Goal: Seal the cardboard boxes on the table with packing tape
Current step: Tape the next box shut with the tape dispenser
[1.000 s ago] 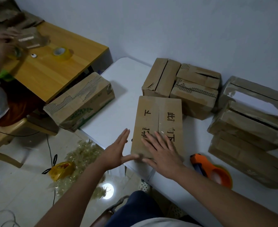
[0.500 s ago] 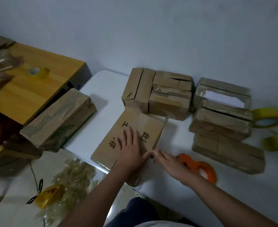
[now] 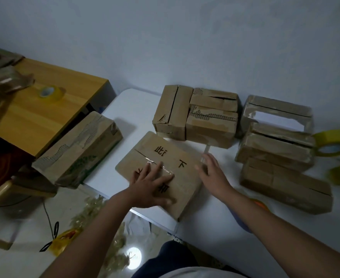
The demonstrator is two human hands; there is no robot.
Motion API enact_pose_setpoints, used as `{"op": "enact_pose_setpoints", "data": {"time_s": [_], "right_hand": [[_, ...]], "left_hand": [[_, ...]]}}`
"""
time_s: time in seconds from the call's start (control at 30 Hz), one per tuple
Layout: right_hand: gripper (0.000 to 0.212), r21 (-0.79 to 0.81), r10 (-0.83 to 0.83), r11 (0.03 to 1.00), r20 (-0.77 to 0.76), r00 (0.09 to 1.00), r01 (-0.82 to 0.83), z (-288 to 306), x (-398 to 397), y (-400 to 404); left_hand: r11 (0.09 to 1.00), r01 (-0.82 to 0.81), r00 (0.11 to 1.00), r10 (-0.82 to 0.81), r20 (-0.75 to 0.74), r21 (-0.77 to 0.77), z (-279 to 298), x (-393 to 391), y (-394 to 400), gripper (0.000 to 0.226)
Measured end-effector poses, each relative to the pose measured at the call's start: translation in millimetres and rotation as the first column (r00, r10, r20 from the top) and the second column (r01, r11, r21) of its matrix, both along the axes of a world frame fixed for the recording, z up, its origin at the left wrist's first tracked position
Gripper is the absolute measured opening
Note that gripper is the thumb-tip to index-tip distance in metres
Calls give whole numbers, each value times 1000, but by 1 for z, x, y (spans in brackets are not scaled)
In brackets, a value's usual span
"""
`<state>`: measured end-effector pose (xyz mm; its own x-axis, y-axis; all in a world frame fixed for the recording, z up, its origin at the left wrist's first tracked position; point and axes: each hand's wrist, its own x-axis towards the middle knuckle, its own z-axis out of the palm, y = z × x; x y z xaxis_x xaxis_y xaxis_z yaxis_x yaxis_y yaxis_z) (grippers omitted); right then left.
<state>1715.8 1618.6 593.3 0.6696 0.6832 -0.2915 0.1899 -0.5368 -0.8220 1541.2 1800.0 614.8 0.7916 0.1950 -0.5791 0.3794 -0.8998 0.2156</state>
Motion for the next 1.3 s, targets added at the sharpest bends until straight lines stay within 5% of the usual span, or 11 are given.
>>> {"op": "enact_pose_setpoints", "data": {"time_s": [0.2, 0.43, 0.6, 0.7, 0.83, 0.97, 1.23, 1.3], "right_hand": [[52, -151, 146, 978, -3, 989, -145, 9, 5, 9], [44, -70, 54, 996, 38, 998, -51, 1, -33, -32], [25, -75, -33, 996, 62, 998, 37, -11, -22, -62], [17, -242, -51, 966, 178, 983, 94, -32, -6, -92], [26, -634, 99, 773, 173, 980, 34, -57, 8, -138], [33, -621, 126, 782, 59, 990, -62, -77, -2, -152], [28, -656, 185, 754, 192, 964, -14, -75, -10, -158], [19, -538, 359, 813, 161, 919, -223, -68, 10, -138]], "left_hand": [[978, -205, 950, 207, 235, -32, -18, -7, -23, 79], [987, -70, 889, -3, 458, 143, -44, -20, -10, 52], [953, 208, 848, -288, 444, 222, -37, 10, 22, 57], [978, 137, 875, -193, 443, 155, -35, 18, 9, 56], [998, 23, 889, -44, 457, 53, -36, 9, -34, 64], [995, 38, 883, -76, 463, 91, -43, -1, -65, 71], [907, 181, 845, -341, 412, 379, -54, -11, -69, 67], [894, 213, 826, -380, 416, 394, -56, -10, -66, 67]]}}
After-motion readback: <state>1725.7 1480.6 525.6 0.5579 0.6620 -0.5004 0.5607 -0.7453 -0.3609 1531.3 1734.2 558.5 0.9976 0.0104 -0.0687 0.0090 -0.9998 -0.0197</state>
